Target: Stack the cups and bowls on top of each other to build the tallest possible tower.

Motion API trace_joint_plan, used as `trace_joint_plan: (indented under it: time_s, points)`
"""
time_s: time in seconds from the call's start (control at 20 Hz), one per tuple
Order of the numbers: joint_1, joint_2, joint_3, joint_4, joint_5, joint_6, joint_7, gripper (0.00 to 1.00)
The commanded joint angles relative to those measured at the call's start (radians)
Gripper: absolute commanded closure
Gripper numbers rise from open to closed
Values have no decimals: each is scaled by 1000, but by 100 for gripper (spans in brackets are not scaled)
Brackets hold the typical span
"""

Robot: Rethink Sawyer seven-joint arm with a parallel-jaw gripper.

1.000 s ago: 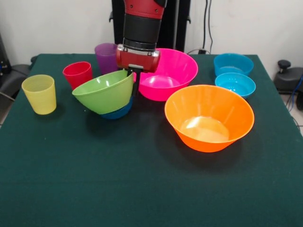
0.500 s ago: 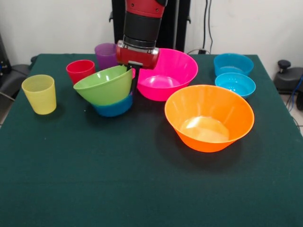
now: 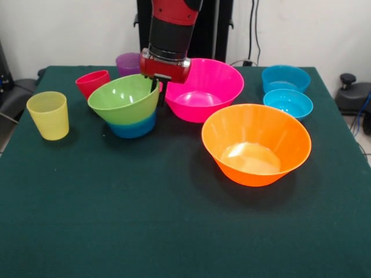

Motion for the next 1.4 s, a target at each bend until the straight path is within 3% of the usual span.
trace_joint_plan:
  time_s: [0.05,0.4,1.15,1.2,1.4]
  points:
    - [11,93,36,-65,-64,69,28,100]
    - [21,161,52,-85,-49,-4,69,100]
    - [-21,191,117,-69,-49,-39,82,100]
    - [-21,192,117,-68,-48,-36,82,0]
    - [-30,190,128,-65,-53,-32,77,0]
